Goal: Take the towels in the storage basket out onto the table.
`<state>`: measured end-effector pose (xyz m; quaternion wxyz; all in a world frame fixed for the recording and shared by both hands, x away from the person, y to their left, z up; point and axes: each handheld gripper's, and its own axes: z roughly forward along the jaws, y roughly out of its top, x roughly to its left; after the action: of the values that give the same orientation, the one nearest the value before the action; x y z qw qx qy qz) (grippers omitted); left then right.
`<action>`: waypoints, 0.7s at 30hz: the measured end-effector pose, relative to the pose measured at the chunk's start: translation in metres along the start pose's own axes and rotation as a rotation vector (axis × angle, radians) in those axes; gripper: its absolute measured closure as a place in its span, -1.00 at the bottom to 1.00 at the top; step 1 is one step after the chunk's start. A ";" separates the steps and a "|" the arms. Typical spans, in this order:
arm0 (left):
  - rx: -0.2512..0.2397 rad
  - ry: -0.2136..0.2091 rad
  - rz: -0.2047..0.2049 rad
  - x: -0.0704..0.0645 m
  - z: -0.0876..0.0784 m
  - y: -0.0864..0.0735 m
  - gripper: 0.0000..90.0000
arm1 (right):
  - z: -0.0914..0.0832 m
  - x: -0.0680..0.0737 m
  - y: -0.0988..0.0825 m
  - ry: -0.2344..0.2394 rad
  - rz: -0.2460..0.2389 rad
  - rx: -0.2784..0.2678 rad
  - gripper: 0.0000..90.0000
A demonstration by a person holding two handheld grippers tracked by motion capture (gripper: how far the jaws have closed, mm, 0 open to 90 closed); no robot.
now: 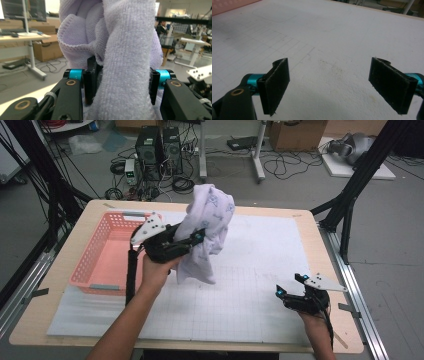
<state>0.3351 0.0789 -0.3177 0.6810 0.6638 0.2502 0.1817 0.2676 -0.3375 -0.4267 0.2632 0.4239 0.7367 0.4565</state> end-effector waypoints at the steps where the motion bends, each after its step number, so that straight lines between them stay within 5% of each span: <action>1: 0.014 -0.002 0.001 -0.002 0.005 -0.005 0.24 | 0.000 0.000 0.000 0.001 0.001 0.000 -0.65; 11: 0.114 -0.013 -0.022 -0.010 0.047 -0.047 0.22 | 0.000 -0.002 -0.001 -0.001 0.008 0.000 -0.65; 19: 0.256 -0.029 -0.018 -0.013 0.077 -0.083 0.20 | 0.000 -0.001 -0.001 0.002 0.003 0.004 -0.65; 21: 0.307 -0.008 -0.048 -0.009 0.087 -0.095 0.16 | 0.000 -0.001 -0.001 0.003 0.003 0.003 -0.65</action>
<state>0.3698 -0.0021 -0.4123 0.5766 0.7547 0.2879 0.1225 0.2681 -0.3387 -0.4277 0.2604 0.4249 0.7371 0.4563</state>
